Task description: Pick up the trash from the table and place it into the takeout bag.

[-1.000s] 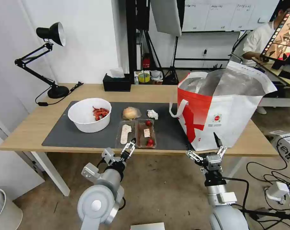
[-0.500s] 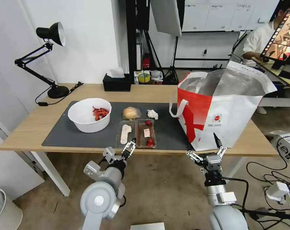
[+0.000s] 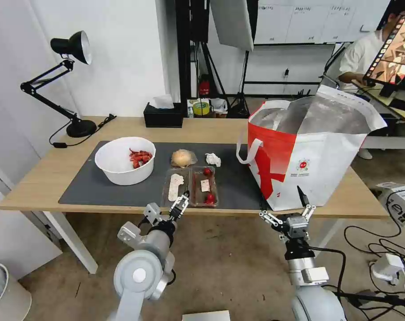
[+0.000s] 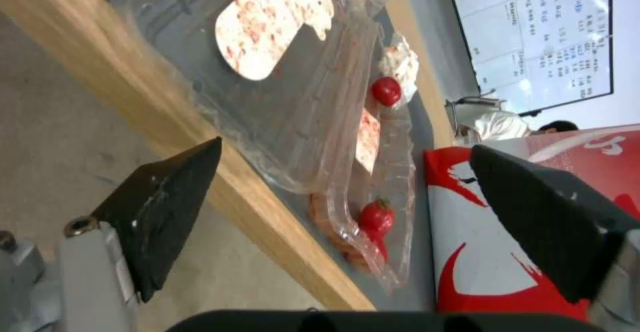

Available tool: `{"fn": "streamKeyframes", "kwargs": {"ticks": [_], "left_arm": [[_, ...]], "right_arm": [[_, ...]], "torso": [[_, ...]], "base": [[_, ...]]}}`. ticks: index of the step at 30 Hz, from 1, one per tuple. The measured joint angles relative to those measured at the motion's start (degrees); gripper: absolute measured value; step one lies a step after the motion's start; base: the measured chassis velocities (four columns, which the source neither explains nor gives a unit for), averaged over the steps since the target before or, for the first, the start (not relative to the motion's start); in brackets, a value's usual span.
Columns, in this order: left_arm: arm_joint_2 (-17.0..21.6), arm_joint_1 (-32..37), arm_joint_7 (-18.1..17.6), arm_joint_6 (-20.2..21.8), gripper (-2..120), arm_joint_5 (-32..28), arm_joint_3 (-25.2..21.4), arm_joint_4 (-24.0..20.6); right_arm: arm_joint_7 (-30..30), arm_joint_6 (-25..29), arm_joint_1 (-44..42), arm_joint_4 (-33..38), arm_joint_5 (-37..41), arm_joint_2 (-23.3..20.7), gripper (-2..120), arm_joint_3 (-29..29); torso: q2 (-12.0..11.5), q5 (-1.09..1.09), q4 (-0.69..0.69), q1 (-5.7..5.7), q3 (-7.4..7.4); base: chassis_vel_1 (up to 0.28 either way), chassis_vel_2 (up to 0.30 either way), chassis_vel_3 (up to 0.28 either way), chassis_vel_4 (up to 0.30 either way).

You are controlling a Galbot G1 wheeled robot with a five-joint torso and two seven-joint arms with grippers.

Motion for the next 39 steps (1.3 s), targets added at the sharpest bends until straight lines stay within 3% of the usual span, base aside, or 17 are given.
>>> {"fn": "streamKeyframes", "kwargs": {"ticks": [16, 39], "left_arm": [[-0.1, -1.5, -0.2, -0.3, 100, -0.3, -1.2, 1.2], [-0.7, -1.4, 7.3, -4.8, 100, -0.6, -0.3, 0.4]], "right_arm": [[0.0, 0.0, 0.5, -0.6, 0.1, 0.0, 100, -0.2], [-0.3, 0.7, 0.3, -0.5, 0.1, 0.0, 100, -0.3]], "torso": [[0.0, 0.0, 0.0, 0.0, 0.0], [0.0, 0.0, 0.0, 0.0, 0.0]], "base": [[0.0, 0.0, 0.0, 0.0], [0.0, 0.0, 0.0, 0.0]]}}
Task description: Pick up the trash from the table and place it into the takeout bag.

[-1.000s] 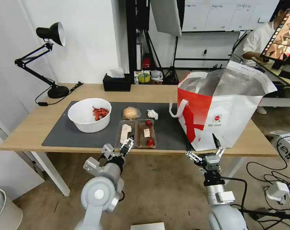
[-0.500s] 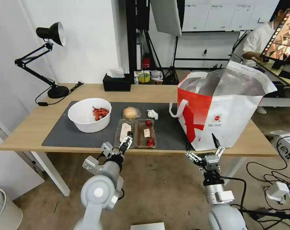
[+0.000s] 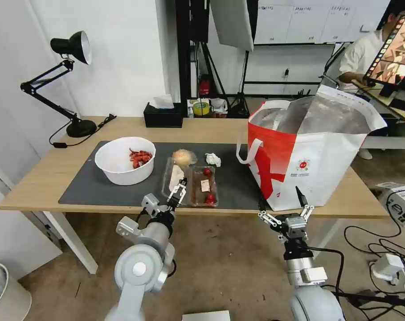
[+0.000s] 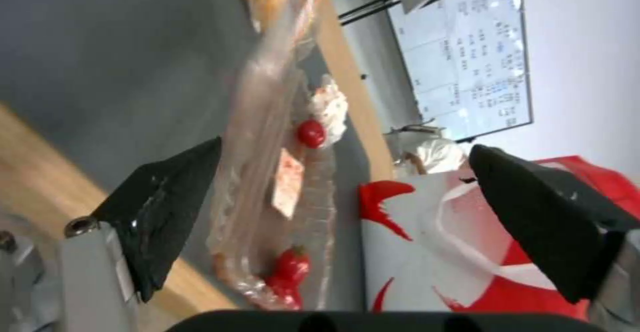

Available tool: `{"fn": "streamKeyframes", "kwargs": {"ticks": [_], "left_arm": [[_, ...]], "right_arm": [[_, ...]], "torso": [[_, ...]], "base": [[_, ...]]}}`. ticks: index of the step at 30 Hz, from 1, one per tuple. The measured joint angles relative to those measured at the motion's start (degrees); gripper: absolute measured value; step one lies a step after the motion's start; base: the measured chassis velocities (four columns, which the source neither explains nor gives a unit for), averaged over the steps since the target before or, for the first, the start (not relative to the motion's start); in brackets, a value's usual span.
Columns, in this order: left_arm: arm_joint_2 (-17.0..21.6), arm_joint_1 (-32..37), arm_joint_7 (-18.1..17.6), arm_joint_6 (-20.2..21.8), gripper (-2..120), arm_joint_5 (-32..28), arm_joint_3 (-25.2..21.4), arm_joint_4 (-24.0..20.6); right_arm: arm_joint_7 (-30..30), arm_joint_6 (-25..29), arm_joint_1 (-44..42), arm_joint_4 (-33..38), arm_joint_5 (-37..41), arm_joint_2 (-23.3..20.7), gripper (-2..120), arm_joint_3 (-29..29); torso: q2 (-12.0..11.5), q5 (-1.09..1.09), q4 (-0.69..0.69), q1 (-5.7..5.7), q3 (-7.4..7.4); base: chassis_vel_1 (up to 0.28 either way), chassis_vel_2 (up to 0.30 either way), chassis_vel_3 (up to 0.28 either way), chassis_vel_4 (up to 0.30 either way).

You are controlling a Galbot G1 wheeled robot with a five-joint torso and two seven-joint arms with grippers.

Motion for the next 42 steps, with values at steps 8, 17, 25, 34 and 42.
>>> {"fn": "streamKeyframes", "kwargs": {"ticks": [8, 17, 25, 34, 42], "left_arm": [[-0.6, 0.9, 1.7, -0.8, 100, 0.1, 2.1, -0.9], [-1.2, 1.1, 1.8, -0.8, 100, 1.2, 3.9, -0.4], [-1.3, 1.1, 1.8, -0.8, 100, 1.7, 4.5, -0.1], [-0.5, 2.1, 10.7, -2.5, 92, 17.9, 5.2, 1.6], [4.1, -1.7, 15.5, -3.8, 65, 27.2, 7.1, 5.5]], "right_arm": [[0.0, 0.0, 0.1, 0.0, 0.0, 0.1, 100, 0.0], [-0.1, 0.1, 0.1, 0.0, 0.2, 0.1, 100, 0.3], [-0.1, 0.3, 0.1, 0.1, 0.3, 0.0, 100, 0.5], [-0.3, 0.5, 0.2, 0.0, 0.3, 0.1, 100, 0.1], [-0.4, 0.5, 0.0, -0.1, 0.3, -0.4, 100, 0.1]], "torso": [[0.0, 0.0, 0.0, 0.0, 0.0], [0.0, 0.0, 0.0, 0.0, 0.0], [0.0, 0.0, 0.0, 0.0, 0.0], [0.0, 0.0, 0.0, 0.0, 0.01], [0.0, -0.01, -0.01, 0.0, 0.0]], "base": [[0.0, 0.0, 0.0, 0.0], [0.0, 0.0, 0.0, 0.0], [0.0, 0.0, 0.0, 0.0], [0.0, 0.0, 0.0, 0.0], [0.0, 0.0, 0.0, 0.0]]}}
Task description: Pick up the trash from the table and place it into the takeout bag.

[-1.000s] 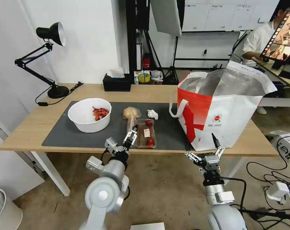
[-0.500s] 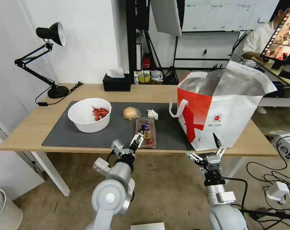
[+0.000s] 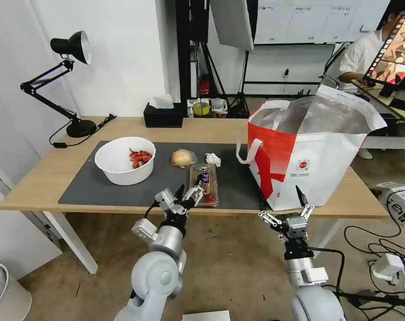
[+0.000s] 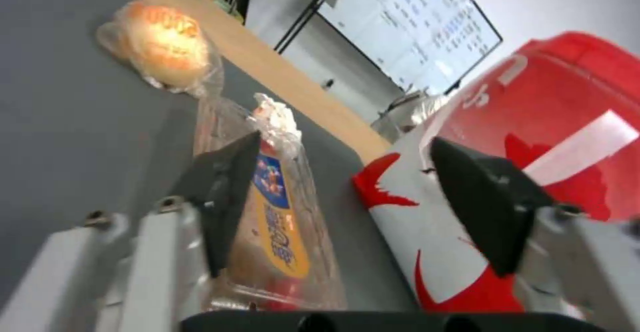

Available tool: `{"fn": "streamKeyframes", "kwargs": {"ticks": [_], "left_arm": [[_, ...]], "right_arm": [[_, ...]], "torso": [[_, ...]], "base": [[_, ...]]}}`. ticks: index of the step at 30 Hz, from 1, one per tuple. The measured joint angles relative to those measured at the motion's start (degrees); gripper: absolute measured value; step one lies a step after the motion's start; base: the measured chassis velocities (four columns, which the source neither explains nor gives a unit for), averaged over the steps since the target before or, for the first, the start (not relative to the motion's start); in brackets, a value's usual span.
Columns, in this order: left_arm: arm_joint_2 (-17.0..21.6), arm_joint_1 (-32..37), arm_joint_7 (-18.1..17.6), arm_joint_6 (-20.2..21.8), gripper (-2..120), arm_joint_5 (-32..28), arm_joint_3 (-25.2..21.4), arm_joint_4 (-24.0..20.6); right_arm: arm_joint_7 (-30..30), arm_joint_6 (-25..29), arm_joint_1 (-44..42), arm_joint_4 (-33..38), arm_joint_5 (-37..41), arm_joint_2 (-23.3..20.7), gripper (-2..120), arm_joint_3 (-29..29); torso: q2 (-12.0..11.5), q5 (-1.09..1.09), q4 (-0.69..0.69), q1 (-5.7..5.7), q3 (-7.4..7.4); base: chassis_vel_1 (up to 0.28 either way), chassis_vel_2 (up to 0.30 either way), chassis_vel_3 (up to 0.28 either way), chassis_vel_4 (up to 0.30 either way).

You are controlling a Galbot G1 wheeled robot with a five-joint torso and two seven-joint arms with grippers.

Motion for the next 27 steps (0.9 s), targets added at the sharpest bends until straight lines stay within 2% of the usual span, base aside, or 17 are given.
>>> {"fn": "streamKeyframes", "kwargs": {"ticks": [1, 2, 5, 8, 10, 11, 13, 15, 16, 18, 27], "left_arm": [[0.5, -0.4, 0.3, 0.1, 59, 0.5, 0.1, 0.3], [0.5, -0.4, 0.3, 0.1, 59, 0.5, 0.1, 0.3], [1.7, -1.0, 2.6, 0.8, 44, 2.9, 0.1, 1.1], [2.2, -1.3, 3.5, 1.0, 37, 3.8, -0.1, 1.5], [3.0, -2.0, 5.2, 1.5, 26, 5.2, -0.8, 2.2], [3.0, -2.0, 5.2, 1.5, 26, 5.2, -0.8, 2.2], [3.4, -2.7, 6.9, 1.9, 16, 6.2, -1.2, 2.7], [3.6, -2.9, 7.7, 2.1, 13, 7.0, -1.4, 2.8], [4.0, -3.3, 9.5, 2.7, 6, 8.7, -1.7, 3.2], [4.6, -3.6, 11.3, 3.1, 0, 10.3, -1.7, 3.6], [5.8, -4.4, 17.0, 3.7, 0, 13.4, -1.7, 5.6]], "right_arm": [[0.0, 0.0, 0.0, -0.1, 0.0, 0.0, 100, 0.0], [0.0, 0.0, 0.0, -0.1, 0.0, 0.0, 100, 0.0], [0.0, 0.0, 0.0, -0.4, 0.0, 0.0, 100, 0.0], [0.0, 0.0, 0.1, -0.6, 0.0, 0.0, 100, 0.0], [0.0, 0.0, 0.2, -0.8, 0.0, 0.0, 100, -0.1], [0.0, 0.0, 0.2, -0.8, 0.0, 0.0, 100, -0.1], [0.0, 0.0, 0.3, -1.1, -0.1, 0.1, 100, -0.2], [0.0, 0.0, 0.3, -1.2, -0.1, 0.1, 100, -0.2], [0.0, 0.0, 0.4, -1.3, -0.1, 0.1, 100, -0.2], [0.0, 0.0, 0.5, -1.5, -0.1, 0.1, 100, -0.2], [0.0, 0.0, 0.8, -1.9, -0.1, 0.1, 100, -0.2]], "torso": [[0.0, 0.0, 0.0, 0.0, 0.0], [0.0, 0.0, 0.0, 0.0, 0.0], [0.0, 0.0, 0.0, 0.0, 0.0], [0.0, 0.01, 0.0, 0.0, 0.0], [0.0, 0.01, 0.01, 0.0, 0.0], [0.0, 0.01, 0.01, 0.0, 0.0], [0.0, 0.01, 0.01, 0.0, 0.0], [0.0, 0.0, 0.01, 0.0, 0.0], [0.0, 0.0, 0.01, 0.0, 0.0], [0.0, 0.0, 0.01, 0.0, 0.0], [0.0, 0.0, 0.01, 0.0, 0.0]], "base": [[0.0, 0.0, 0.0, 0.0], [0.0, 0.0, 0.0, 0.0], [0.0, 0.0, 0.0, 0.0], [0.0, 0.0, 0.0, 0.0], [0.0, 0.0, 0.0, 0.0], [0.0, 0.0, 0.0, 0.0], [0.0, 0.0, 0.0, 0.0], [0.0, 0.0, 0.0, 0.0], [0.0, 0.0, 0.0, 0.0], [0.0, 0.0, 0.0, 0.0], [0.0, 0.0, 0.0, 0.0]]}}
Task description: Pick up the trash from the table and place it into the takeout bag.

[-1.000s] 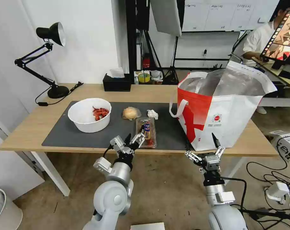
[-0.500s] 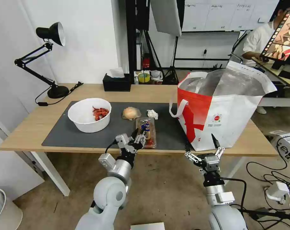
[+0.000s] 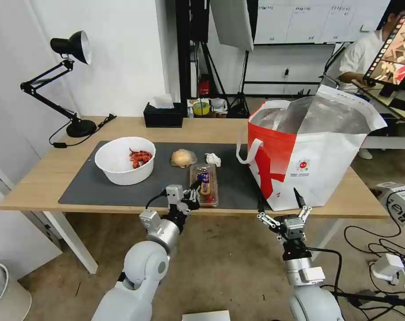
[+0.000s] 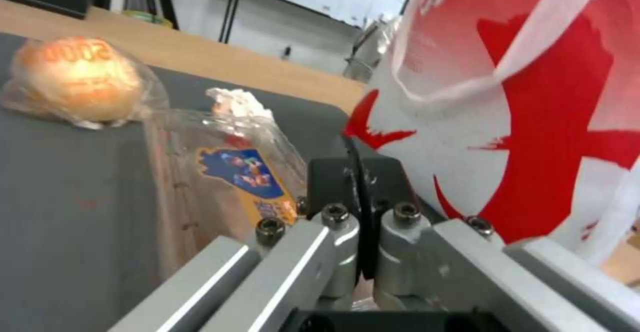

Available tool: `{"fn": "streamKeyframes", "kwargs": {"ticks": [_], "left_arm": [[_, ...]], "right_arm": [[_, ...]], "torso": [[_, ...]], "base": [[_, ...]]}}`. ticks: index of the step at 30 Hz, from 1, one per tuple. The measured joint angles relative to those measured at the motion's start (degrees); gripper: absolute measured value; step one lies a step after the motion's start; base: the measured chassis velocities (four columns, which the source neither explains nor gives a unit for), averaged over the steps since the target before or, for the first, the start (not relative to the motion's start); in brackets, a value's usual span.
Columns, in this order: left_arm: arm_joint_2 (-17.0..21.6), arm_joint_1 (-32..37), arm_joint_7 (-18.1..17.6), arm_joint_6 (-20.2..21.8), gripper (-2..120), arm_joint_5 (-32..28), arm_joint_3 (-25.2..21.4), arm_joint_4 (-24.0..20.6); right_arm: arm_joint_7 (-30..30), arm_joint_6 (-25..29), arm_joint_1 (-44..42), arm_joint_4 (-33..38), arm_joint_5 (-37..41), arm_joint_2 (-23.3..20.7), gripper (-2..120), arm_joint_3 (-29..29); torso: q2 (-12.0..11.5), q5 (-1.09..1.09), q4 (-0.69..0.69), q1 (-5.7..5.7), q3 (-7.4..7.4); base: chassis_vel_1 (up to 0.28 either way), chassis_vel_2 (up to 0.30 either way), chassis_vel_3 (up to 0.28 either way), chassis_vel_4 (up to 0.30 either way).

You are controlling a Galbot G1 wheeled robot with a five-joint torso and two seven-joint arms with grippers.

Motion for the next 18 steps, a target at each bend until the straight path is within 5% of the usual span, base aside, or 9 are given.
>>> {"fn": "streamKeyframes", "kwargs": {"ticks": [18], "left_arm": [[2.3, -3.6, 4.9, 2.6, 0, 4.8, 0.0, 4.7]], "right_arm": [[0.0, 0.3, 0.8, -1.1, 0.1, 0.4, 100, -0.1]], "torso": [[0.0, 0.0, 0.0, 0.0, 0.0]], "base": [[0.0, 0.0, 0.0, 0.0]]}}
